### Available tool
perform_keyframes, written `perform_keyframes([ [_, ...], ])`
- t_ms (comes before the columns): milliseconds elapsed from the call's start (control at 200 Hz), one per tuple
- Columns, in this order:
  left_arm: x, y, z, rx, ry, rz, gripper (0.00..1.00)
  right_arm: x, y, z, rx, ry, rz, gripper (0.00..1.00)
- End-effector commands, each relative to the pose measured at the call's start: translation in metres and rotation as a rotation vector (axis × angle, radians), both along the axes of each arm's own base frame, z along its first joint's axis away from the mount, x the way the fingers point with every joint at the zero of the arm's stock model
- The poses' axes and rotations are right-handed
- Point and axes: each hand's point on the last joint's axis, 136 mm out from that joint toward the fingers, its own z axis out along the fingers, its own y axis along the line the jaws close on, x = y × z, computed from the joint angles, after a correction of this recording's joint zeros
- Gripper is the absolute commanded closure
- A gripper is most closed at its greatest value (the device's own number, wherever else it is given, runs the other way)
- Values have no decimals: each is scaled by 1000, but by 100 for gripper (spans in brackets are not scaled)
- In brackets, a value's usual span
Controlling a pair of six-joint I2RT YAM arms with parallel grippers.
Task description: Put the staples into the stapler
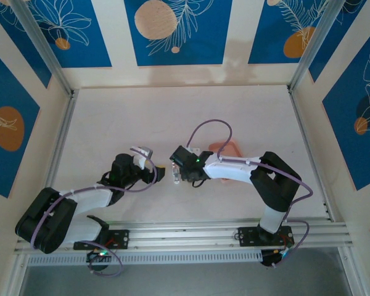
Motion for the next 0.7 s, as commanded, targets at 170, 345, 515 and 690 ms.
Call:
perform_keyframes([
  [170,4,2,9,-21,-21,13,11,5,-4,50,13,-88,18,69],
  [345,2,3,13,-19,-36,13,11,7,-6,53,103,-34,2,67],
  [515,2,5,15,-11,-46,15,11,9,0,38,216,66,-23,67],
  [690,2,5,14,-12,-44,18,11,9,-4,19,207,137,-69,68],
])
